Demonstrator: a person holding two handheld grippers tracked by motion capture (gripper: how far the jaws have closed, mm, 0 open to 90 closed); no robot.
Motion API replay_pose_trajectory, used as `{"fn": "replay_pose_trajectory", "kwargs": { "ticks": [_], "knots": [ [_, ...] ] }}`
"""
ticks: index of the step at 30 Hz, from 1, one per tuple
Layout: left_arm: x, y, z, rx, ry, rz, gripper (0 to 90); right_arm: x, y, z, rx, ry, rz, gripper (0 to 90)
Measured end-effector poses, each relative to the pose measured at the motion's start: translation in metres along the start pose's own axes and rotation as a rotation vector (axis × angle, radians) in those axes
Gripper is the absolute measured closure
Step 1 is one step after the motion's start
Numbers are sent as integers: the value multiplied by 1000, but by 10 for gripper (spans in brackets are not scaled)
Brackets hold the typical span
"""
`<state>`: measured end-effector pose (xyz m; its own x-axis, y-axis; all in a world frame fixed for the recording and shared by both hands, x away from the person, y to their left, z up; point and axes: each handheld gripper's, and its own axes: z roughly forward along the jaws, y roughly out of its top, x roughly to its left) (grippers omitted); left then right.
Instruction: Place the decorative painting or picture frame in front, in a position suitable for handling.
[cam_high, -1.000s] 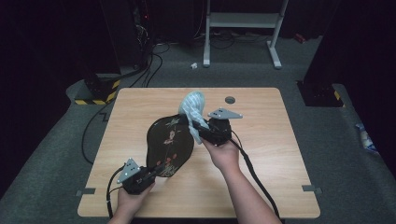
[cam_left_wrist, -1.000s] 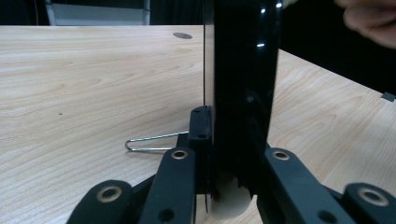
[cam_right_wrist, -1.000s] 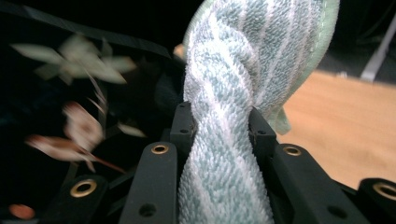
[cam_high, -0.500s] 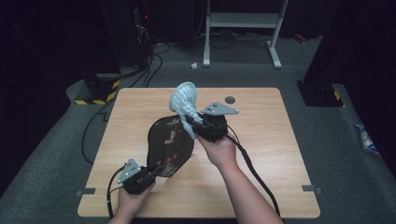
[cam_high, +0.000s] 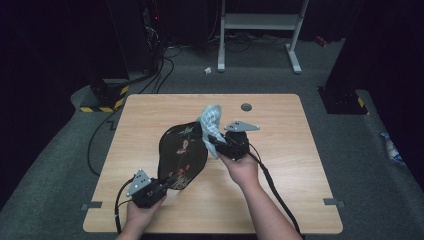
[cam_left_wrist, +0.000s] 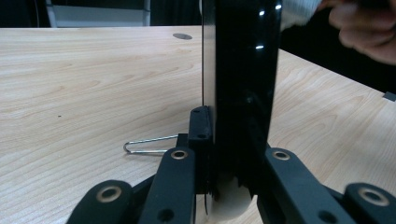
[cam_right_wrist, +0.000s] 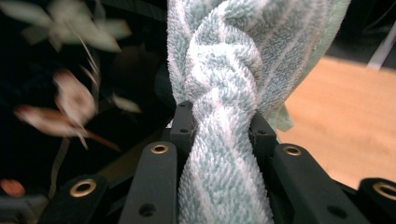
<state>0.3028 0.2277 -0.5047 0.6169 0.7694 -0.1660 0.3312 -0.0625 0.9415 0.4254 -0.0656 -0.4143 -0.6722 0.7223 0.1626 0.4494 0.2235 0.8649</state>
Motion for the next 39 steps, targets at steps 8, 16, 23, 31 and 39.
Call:
{"fn": "replay_pose_trajectory", "kwargs": {
  "ticks": [8,16,23,31,39],
  "knots": [
    [0,0,0,0,1,1,799,-8,-36,19,121,8,10,706],
    [0,0,0,1,0,3,800,-7,-29,12,81,13,15,703],
    [0,0,0,2,1,0,799,15,16,-11,-53,22,-57,703],
    [0,0,1,3,-1,-4,798,26,42,-21,-121,34,-101,703],
    [0,0,1,4,-2,-1,797,1,19,-2,-34,7,-61,703]
  ]
}}
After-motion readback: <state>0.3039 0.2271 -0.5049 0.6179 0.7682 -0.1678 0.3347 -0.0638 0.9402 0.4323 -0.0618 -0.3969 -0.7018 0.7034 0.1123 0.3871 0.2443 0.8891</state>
